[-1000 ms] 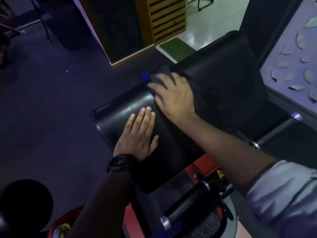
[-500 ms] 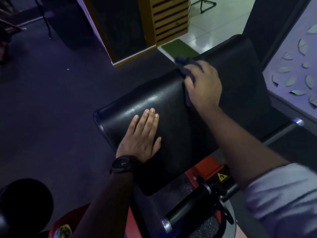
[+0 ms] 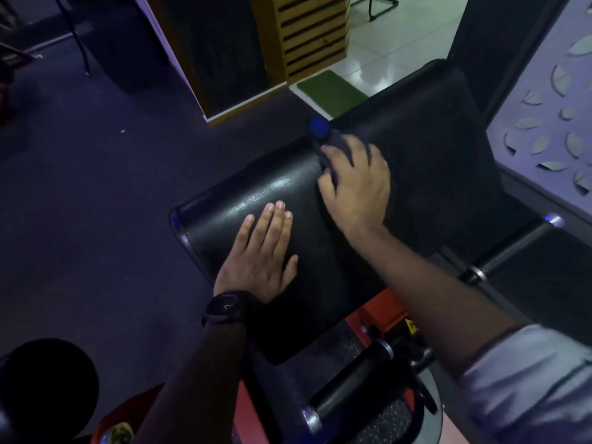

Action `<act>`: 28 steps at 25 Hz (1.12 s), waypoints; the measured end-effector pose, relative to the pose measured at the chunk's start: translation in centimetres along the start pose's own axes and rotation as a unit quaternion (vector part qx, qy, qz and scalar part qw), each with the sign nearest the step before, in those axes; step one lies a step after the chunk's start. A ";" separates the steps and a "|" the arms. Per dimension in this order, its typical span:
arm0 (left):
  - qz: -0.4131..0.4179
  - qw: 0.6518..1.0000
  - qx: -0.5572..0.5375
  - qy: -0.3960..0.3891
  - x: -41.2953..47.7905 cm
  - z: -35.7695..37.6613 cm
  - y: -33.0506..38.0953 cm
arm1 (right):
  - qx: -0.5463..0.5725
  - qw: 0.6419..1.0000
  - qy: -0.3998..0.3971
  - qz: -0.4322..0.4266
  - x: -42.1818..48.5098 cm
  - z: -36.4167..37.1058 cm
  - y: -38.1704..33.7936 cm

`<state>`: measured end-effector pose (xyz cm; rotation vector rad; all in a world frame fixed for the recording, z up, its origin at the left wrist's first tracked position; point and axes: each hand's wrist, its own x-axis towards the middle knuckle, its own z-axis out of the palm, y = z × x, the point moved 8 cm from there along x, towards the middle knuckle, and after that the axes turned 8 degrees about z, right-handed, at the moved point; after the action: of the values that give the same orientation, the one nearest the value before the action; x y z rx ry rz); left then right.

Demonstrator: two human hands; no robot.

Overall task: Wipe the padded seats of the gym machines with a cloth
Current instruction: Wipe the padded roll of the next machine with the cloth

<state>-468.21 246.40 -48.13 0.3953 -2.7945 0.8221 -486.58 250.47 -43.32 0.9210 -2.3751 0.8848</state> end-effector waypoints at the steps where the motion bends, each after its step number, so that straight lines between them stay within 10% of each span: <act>1: 0.002 1.000 -0.002 0.001 0.0 0.0 0.0 | 0.005 0.993 -0.025 -0.111 0.2 0.1 0.1; 3: 0.000 1.000 0.001 -0.001 0.0 0.1 -0.1 | 0.031 0.995 -0.017 -0.097 2.0 -0.9 2.5; 6: 0.006 1.000 0.002 -0.005 -0.1 0.1 0.1 | 0.086 0.969 0.008 0.232 0.0 -0.6 4.8; 11: 0.012 1.000 -0.008 -0.010 -0.1 0.3 0.1 | 0.030 0.988 -0.012 -0.148 -2.2 -1.0 3.1; 15: 0.029 0.999 -0.022 -0.013 0.0 0.2 0.1 | 0.093 0.942 0.018 0.321 -4.1 -1.2 9.0; 19: 0.041 0.998 -0.055 -0.004 0.4 -0.3 -0.2 | 0.035 0.990 -0.039 -0.128 -6.1 -1.0 5.8; 21: 0.047 0.997 -0.057 -0.001 1.0 -0.6 0.0 | 0.079 0.990 -0.016 0.116 -5.0 -1.1 9.6; 23: 0.072 0.996 -0.048 0.003 2.5 -0.6 0.4 | 0.138 0.912 0.013 0.386 -7.7 -1.4 8.7; 24: 0.086 0.995 -0.047 0.002 3.4 -0.6 0.6 | 0.093 0.928 -0.008 0.360 -8.4 -1.2 6.2; 27: 0.114 0.993 -0.026 -0.004 5.3 -0.4 0.8 | 0.037 0.993 -0.081 -0.072 -9.7 -0.7 2.7; 28: 0.111 0.994 -0.019 -0.005 5.5 -0.4 0.9 | 0.038 0.995 -0.066 -0.066 -8.6 -1.0 4.7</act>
<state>-473.58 246.24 -46.79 0.0831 -2.8953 0.8109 -483.95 257.56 -49.64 1.1847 -2.3705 0.8925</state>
